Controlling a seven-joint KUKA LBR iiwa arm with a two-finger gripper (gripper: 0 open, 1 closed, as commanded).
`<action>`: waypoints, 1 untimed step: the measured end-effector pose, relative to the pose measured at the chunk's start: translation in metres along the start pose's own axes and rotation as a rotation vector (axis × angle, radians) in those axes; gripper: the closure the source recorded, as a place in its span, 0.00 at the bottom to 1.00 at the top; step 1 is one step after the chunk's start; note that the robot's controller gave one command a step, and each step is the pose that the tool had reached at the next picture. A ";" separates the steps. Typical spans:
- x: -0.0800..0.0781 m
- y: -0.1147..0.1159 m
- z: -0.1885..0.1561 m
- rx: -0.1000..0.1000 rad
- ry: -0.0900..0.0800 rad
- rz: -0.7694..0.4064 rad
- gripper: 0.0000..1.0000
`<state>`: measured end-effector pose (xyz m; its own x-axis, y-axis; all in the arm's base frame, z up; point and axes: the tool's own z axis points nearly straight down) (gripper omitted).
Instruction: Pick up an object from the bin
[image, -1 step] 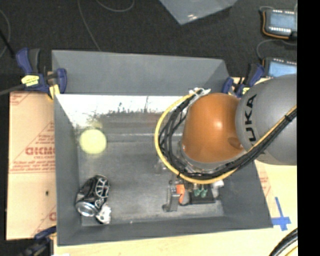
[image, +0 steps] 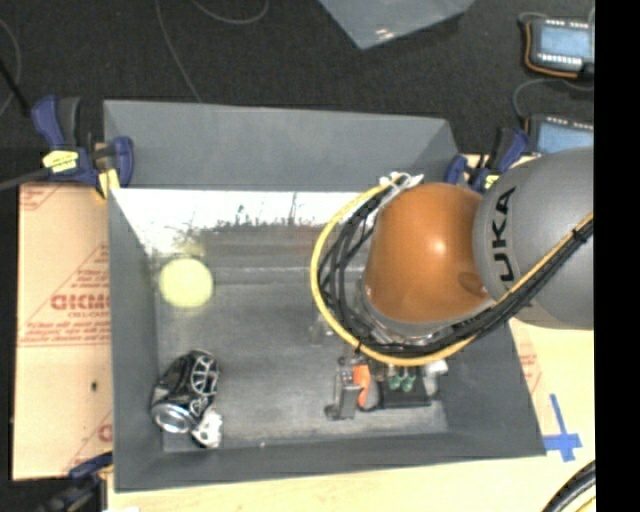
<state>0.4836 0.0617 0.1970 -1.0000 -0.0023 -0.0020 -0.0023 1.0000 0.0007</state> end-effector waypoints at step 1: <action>0.001 -0.027 0.009 0.000 0.002 -0.068 0.00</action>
Offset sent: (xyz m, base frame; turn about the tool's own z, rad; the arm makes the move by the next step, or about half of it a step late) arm 0.0007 -0.0699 -0.0277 0.0611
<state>0.4828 0.0349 0.1884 -0.9975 -0.0705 -0.0002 -0.0705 0.9975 0.0010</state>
